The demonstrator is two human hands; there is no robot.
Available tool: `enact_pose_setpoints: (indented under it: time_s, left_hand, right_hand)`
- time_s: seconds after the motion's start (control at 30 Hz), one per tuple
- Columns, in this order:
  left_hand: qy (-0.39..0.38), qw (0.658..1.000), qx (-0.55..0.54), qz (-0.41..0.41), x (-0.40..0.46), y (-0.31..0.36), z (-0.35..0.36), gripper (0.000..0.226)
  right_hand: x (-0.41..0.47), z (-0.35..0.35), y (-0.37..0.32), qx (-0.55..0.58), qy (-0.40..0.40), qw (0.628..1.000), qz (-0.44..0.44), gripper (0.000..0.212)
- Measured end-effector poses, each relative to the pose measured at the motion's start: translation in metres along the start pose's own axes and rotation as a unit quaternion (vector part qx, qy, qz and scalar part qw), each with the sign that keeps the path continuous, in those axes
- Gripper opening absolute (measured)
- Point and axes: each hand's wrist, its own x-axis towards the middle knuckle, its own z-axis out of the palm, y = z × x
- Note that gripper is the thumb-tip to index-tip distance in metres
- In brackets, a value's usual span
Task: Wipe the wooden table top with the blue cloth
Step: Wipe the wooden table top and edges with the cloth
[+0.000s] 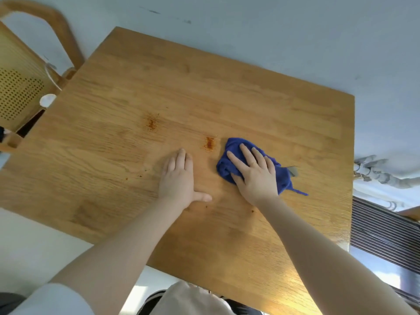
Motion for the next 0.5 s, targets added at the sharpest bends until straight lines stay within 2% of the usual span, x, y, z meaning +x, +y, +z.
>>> enact_pose_setpoints:
  time_s: [0.1, 0.2, 0.37, 0.5]
  left_hand:
    - [0.005, 1.0, -0.015, -0.009, -0.002, 0.002, -0.002, 0.126]
    - [0.008, 1.0, -0.015, -0.011, -0.001, 0.002, -0.003, 0.125]
    - [0.004, 1.0, -0.019, -0.018, 0.0, 0.0, 0.0, 0.127]
    - [0.003, 1.0, -0.023, -0.02, -0.005, 0.001, -0.001, 0.125]
  right_hand:
    - [-0.029, 0.006, -0.01, -0.006, -0.014, 0.998, -0.059, 0.048]
    - [-0.01, -0.002, -0.002, -0.011, -0.028, 0.996, -0.087, 0.05]
    - [0.037, -0.011, 0.005, 0.02, -0.015, 0.999, 0.021, 0.047]
    - [0.01, -0.009, -0.007, 0.004, -0.02, 1.0, 0.002, 0.05]
